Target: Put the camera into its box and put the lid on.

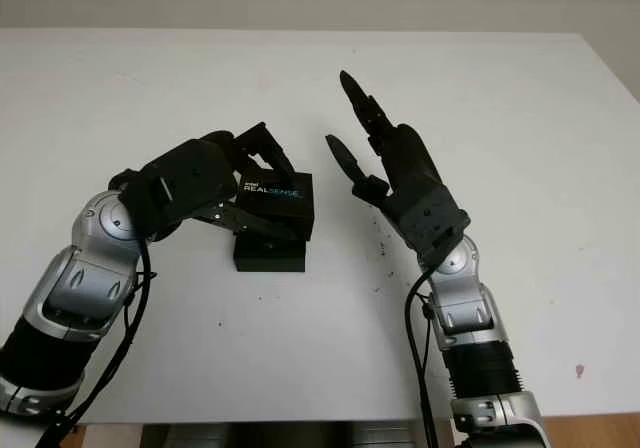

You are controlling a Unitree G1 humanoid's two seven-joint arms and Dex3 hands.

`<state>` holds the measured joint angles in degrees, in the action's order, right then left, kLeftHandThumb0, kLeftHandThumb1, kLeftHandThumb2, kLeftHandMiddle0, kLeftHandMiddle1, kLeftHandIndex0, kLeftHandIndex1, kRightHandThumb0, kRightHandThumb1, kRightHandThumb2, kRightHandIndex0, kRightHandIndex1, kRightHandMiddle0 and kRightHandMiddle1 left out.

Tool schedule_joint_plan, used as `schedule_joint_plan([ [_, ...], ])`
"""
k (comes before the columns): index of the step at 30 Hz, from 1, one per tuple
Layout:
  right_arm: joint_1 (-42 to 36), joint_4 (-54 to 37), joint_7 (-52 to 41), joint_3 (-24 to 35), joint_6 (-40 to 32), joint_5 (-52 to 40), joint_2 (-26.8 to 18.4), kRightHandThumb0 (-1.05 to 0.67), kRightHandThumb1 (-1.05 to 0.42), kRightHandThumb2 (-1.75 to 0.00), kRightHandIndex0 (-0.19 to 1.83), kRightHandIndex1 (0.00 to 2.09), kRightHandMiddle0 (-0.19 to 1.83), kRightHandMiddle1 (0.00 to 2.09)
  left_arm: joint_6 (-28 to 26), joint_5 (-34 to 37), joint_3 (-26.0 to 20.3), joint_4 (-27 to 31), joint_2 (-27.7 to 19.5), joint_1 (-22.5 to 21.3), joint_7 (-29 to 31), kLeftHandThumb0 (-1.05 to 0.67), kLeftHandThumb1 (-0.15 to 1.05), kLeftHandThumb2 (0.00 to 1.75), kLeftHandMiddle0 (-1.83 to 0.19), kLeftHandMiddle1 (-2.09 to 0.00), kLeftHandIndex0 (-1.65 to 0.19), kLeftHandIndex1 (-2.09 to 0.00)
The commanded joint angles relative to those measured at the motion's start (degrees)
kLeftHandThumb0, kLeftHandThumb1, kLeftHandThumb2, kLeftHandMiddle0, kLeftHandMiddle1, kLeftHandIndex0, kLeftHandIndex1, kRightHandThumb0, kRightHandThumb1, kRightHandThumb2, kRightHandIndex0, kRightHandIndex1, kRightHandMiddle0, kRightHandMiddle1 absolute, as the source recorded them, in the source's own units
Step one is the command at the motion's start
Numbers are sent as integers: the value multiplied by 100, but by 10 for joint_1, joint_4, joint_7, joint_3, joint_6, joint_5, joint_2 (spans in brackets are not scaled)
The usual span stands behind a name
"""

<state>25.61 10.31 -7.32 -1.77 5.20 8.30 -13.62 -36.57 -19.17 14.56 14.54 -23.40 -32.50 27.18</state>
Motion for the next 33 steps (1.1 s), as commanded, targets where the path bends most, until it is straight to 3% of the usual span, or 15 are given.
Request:
schedule_joint_plan([
  [1, 6, -6, -1, 3, -3, -2, -2, -73, -105, -52, 11, 5, 11, 5, 15, 6, -9, 10, 2, 10, -7, -32, 105, 14, -2, -192, -1, -174],
  [15, 12, 8, 1, 3, 15, 5, -6, -71, -105, -53, 13, 6, 12, 6, 3, -1, -6, 19, -16, 32, -7, -33, 105, 12, -7, -179, -4, -164],
  [33, 19, 22, 0, 5, 30, -1, -6, -73, -105, -52, 14, 6, 13, 6, -9, 0, -8, 30, -6, 53, -24, -34, 105, 12, -4, -187, -2, -166],
])
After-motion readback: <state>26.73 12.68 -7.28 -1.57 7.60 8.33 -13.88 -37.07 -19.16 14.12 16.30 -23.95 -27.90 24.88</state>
